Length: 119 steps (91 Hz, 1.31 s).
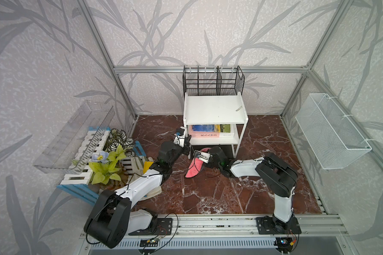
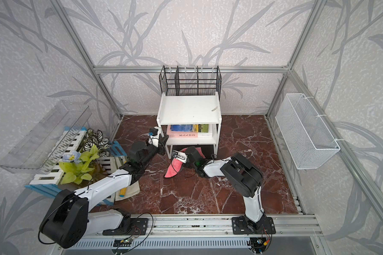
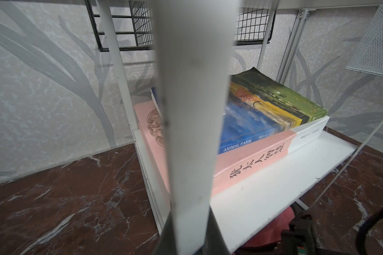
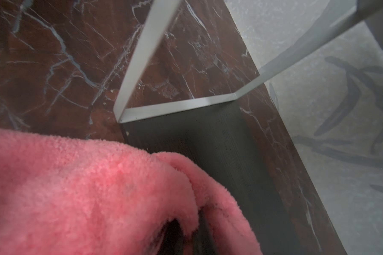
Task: Wipe the bookshelf clean with a cloth
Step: Hold the shelf at the center of the board, then wipe the dust from the shelf.
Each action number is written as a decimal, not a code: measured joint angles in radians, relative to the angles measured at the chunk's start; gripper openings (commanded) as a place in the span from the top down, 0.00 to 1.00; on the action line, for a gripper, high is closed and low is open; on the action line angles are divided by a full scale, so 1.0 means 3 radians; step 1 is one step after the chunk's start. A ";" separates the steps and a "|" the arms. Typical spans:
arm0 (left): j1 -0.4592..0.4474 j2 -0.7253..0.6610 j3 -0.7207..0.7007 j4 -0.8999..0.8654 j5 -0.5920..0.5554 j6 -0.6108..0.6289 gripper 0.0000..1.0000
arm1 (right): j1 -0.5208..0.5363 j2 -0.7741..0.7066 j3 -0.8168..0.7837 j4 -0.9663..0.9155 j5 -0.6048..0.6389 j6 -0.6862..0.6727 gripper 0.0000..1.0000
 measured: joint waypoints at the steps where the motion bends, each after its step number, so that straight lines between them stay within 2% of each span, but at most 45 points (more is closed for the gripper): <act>1: 0.0001 0.0003 0.0000 0.0003 -0.0001 0.0000 1.00 | 0.0000 0.0028 0.0017 0.0004 0.0014 -0.0023 1.00; 10: 0.0000 0.0006 0.0000 0.0014 -0.0037 -0.0014 1.00 | 0.0001 0.0146 0.0041 0.0033 0.0116 -0.0226 1.00; 19: -0.0018 0.0006 -0.0001 0.0022 -0.0149 -0.0036 1.00 | -0.0114 -0.0008 -0.0174 0.0037 0.0149 -0.0387 1.00; 31: -0.0038 0.0006 -0.0005 0.0031 -0.0271 -0.0052 1.00 | -0.0393 -0.0299 -0.0296 -0.0426 0.0345 -0.0543 1.00; 42: -0.0047 0.0009 -0.0005 0.0033 -0.0320 -0.0072 1.00 | -0.0496 -0.0352 -0.0309 -0.0626 0.0563 -0.0716 1.00; 52: -0.0050 0.0011 -0.0005 0.0032 -0.0333 -0.0079 1.00 | -0.0334 -0.0281 -0.0168 -0.0759 0.0568 -0.0800 1.00; 67: -0.0056 0.0018 -0.0005 0.0037 -0.0352 -0.0098 1.00 | 0.0126 0.0268 0.0609 -0.0762 0.0543 -0.1017 1.00; 79: -0.0057 0.0036 -0.0004 0.0048 -0.0356 -0.0103 1.00 | 0.0285 0.0268 0.0556 -0.0703 0.0496 -0.1226 1.00; 88: -0.0062 0.0055 0.0009 0.0046 -0.0385 -0.0114 1.00 | 0.0074 0.0160 0.0228 -0.0491 0.0561 -0.1438 1.00; 106: -0.0084 0.0057 0.0014 0.0034 -0.0453 -0.0141 1.00 | -0.0632 -0.0057 -0.0303 -0.0069 0.0890 -0.1827 1.00; 111: -0.0084 0.0058 0.0015 0.0031 -0.0453 -0.0141 1.00 | -0.0657 -0.0024 -0.0291 -0.0011 0.0913 -0.1918 1.00; 119: -0.0084 0.0071 0.0027 0.0008 -0.0455 -0.0146 1.00 | -0.0477 0.0216 -0.0060 0.0144 0.0968 -0.2096 1.00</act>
